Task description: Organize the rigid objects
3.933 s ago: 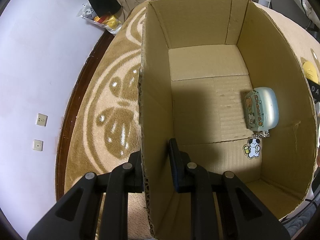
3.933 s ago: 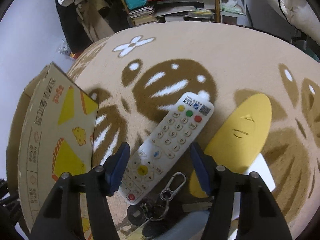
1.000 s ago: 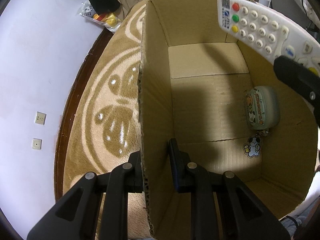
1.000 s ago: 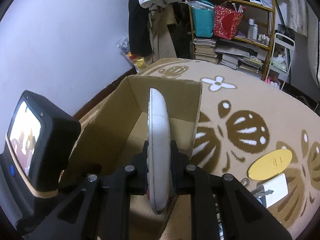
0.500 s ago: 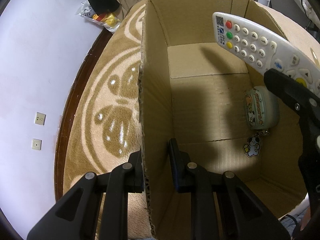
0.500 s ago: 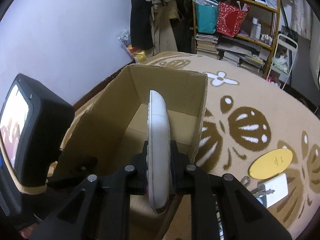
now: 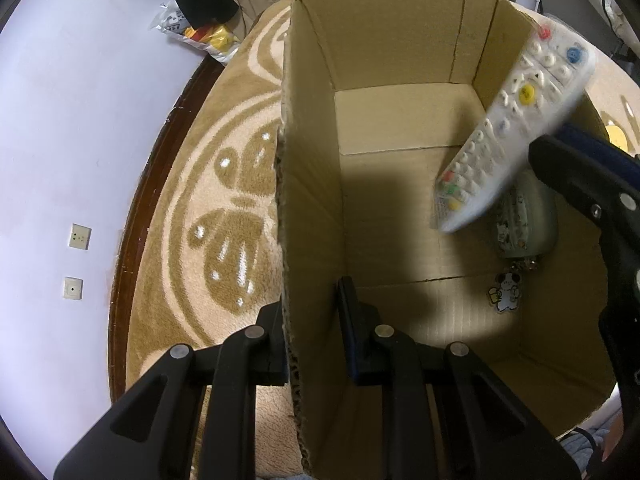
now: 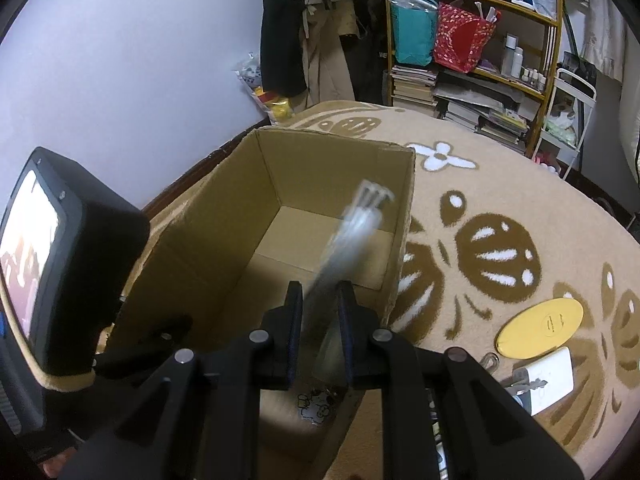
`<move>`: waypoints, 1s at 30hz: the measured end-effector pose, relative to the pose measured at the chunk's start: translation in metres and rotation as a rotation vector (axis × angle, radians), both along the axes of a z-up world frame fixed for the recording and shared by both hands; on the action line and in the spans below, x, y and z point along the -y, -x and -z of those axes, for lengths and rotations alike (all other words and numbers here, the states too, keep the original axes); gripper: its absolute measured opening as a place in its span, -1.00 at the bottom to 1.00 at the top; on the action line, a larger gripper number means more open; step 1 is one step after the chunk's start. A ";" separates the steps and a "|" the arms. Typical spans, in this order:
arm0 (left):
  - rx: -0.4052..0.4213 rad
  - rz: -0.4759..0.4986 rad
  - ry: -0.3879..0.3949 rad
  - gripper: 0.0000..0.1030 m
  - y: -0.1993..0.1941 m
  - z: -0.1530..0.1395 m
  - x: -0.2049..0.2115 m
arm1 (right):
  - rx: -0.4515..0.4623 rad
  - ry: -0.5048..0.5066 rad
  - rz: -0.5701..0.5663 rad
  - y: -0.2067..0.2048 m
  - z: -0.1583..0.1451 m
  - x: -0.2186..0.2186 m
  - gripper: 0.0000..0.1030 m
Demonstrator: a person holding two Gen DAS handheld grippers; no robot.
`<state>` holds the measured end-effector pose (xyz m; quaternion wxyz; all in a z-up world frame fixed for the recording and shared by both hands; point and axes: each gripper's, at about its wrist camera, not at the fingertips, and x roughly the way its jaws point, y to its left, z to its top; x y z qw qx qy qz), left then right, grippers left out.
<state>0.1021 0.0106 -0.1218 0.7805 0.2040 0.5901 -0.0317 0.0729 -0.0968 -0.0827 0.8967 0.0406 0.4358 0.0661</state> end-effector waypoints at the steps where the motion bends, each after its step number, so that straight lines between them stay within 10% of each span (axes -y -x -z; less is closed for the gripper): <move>1: 0.002 0.000 -0.002 -0.60 0.000 0.000 0.000 | 0.003 0.001 0.000 0.000 -0.001 0.000 -0.64; 7: -0.002 -0.002 0.001 -0.60 -0.001 0.001 -0.001 | 0.081 0.003 0.006 0.008 -0.024 0.005 -0.52; 9: -0.004 -0.002 0.001 -0.60 -0.001 0.001 -0.001 | 0.102 0.012 0.032 0.009 -0.032 0.011 -0.04; 18: -0.006 -0.004 -0.001 -0.60 -0.002 0.000 -0.001 | 0.081 -0.010 0.197 0.002 -0.042 0.064 0.74; 30: -0.004 -0.001 -0.007 -0.59 -0.001 0.001 0.000 | -0.146 -0.056 0.261 0.001 0.002 0.099 0.99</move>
